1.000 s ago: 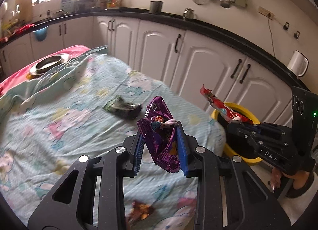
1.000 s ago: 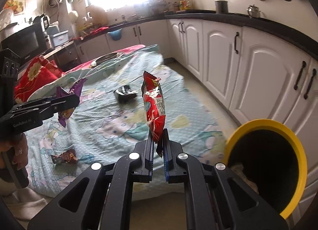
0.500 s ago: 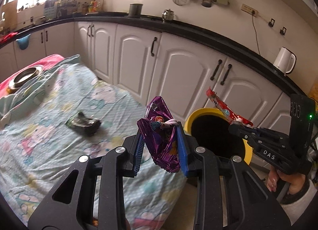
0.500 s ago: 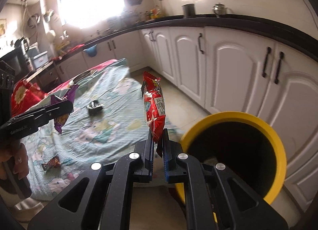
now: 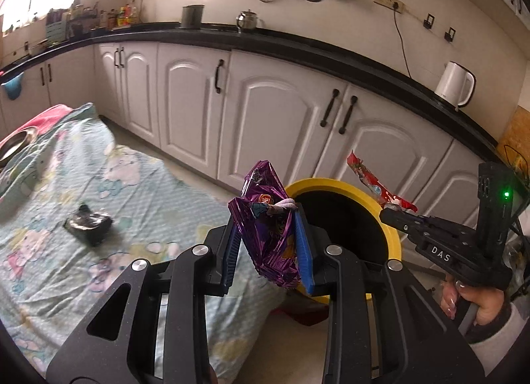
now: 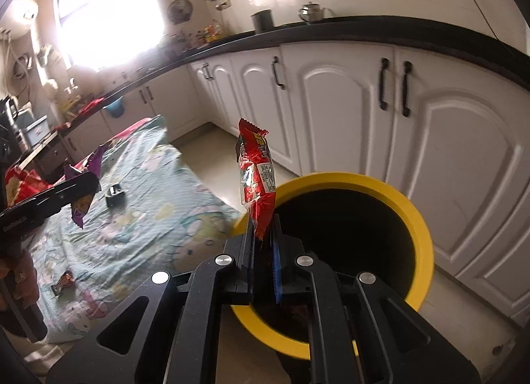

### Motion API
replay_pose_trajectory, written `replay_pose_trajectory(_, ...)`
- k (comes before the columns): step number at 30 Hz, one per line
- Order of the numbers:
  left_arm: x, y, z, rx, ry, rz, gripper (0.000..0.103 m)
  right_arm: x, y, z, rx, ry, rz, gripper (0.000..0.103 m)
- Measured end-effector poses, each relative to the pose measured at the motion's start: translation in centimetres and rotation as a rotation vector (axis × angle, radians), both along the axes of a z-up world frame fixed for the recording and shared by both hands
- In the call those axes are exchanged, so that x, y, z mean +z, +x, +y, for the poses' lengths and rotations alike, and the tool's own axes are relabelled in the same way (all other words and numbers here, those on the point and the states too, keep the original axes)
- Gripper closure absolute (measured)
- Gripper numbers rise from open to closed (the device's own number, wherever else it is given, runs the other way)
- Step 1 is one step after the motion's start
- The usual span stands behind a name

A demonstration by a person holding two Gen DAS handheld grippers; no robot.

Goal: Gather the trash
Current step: 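Carry the purple wrapper and red wrapper over the yellow bin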

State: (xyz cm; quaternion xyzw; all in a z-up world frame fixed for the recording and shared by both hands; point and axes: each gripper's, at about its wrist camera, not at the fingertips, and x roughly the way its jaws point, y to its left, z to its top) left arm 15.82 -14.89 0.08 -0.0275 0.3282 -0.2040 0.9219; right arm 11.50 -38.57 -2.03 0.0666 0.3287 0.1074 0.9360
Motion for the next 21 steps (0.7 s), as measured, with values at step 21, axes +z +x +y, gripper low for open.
replay_pose_trajectory(21,-2.9,2.3,-7.3,-0.104,0.027,0.042,0.079,-3.4,-0.3,-4.8,-0.13,0.031,0.075,0.095)
